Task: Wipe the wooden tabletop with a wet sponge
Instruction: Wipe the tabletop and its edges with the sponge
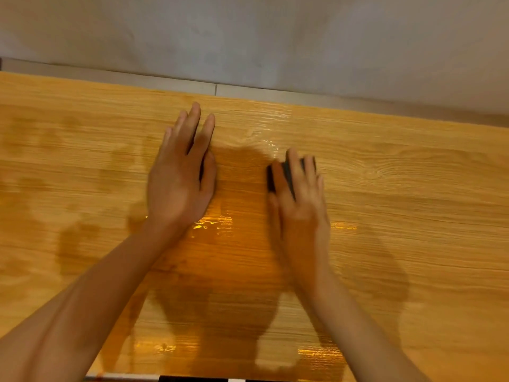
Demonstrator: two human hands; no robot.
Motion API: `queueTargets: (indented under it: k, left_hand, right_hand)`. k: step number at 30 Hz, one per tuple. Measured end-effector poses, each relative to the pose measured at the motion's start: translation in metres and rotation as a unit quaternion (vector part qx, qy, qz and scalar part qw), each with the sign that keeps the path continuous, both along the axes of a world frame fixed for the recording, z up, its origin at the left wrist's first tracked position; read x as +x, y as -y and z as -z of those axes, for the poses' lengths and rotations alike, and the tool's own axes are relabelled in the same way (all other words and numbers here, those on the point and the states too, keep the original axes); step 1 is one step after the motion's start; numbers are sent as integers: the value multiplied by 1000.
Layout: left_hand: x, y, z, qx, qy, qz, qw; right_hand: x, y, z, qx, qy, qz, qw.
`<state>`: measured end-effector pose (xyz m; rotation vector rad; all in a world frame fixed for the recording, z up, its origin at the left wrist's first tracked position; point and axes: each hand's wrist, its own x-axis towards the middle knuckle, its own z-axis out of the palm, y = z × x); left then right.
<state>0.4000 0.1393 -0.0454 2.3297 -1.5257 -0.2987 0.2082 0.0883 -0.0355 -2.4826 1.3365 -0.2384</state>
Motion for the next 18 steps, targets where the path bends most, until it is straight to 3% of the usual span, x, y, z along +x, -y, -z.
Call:
queueTargets:
  k: [4,9,13,18]
  left_hand:
    - [1,1,0,22,12,7,1000]
    - [1,2,0,28,15,4,999]
    - [0,2,0,26,2,9,1000]
    - [-2,2,0,14,1,9,1000]
  right_hand:
    - [32,24,6,-3,13,-35,999]
    - [96,67,10,-10,5,22,1000]
    - [41,77,5,-20,-31,-61,997]
    - [-54,123,-5,-29,-66,101,992]
